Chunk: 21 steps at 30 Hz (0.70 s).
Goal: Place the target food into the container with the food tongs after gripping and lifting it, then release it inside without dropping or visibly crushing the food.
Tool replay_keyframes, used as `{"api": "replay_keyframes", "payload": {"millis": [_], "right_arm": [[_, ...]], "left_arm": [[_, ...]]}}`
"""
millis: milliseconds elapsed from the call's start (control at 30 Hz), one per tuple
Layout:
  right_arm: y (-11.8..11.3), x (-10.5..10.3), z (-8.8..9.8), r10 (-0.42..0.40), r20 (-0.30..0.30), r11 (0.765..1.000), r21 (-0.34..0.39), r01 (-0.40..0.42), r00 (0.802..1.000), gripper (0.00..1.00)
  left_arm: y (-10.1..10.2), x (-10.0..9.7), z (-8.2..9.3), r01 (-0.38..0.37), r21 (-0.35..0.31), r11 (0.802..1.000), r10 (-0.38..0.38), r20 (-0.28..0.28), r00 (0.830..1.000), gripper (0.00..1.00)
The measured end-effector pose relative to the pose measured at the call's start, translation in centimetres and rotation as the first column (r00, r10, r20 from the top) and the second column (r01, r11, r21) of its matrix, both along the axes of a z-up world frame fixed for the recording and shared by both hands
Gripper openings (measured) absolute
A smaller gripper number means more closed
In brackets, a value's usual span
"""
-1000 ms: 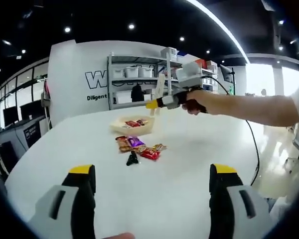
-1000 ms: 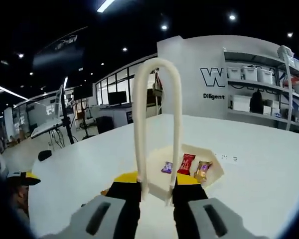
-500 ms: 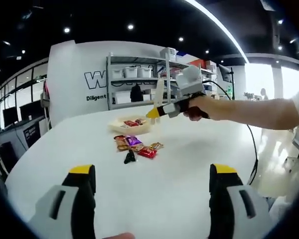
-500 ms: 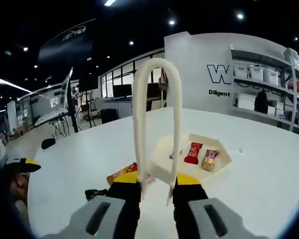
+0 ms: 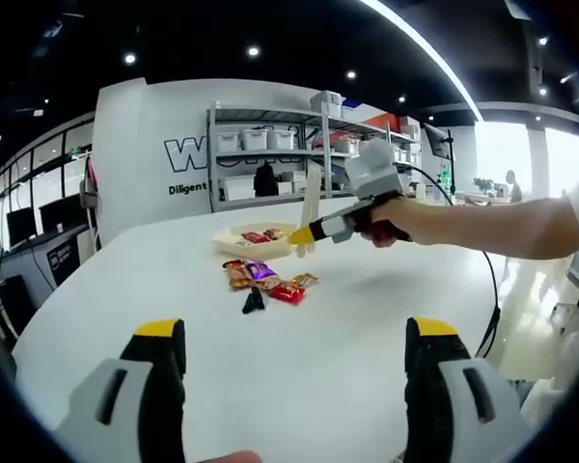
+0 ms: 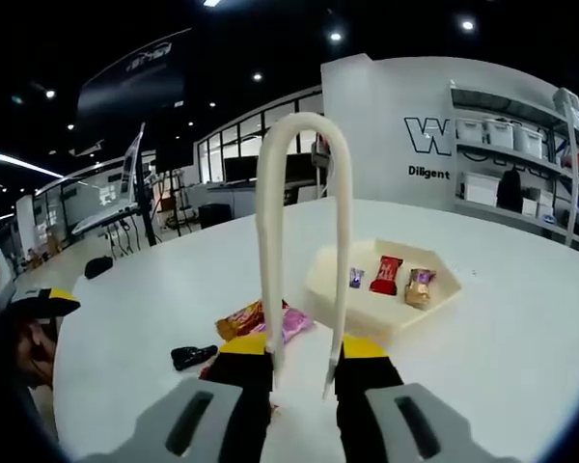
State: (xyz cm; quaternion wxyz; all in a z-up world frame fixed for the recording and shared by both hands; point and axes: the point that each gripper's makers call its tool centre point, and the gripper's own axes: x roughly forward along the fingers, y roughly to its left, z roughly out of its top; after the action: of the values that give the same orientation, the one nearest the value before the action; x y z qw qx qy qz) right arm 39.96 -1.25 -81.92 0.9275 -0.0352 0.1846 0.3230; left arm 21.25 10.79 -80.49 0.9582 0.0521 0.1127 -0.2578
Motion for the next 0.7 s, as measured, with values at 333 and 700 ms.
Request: {"api": "replay_keyframes", "payload": {"millis": [333, 700], "right_arm": [[0.5, -0.7, -1.2, 0.010, -0.012, 1.000, -0.013, -0.010, 1.000, 0.18], [0.0, -1.2, -2.2, 0.000, -0.032, 1.000, -0.024, 0.000, 0.999, 0.19]], "left_arm": [[0.3, -0.4, 0.1, -0.005, 0.004, 1.000, 0.005, 0.005, 1.000, 0.93], [0.3, -0.7, 0.4, -0.002, 0.002, 1.000, 0.002, 0.011, 1.000, 0.93]]}}
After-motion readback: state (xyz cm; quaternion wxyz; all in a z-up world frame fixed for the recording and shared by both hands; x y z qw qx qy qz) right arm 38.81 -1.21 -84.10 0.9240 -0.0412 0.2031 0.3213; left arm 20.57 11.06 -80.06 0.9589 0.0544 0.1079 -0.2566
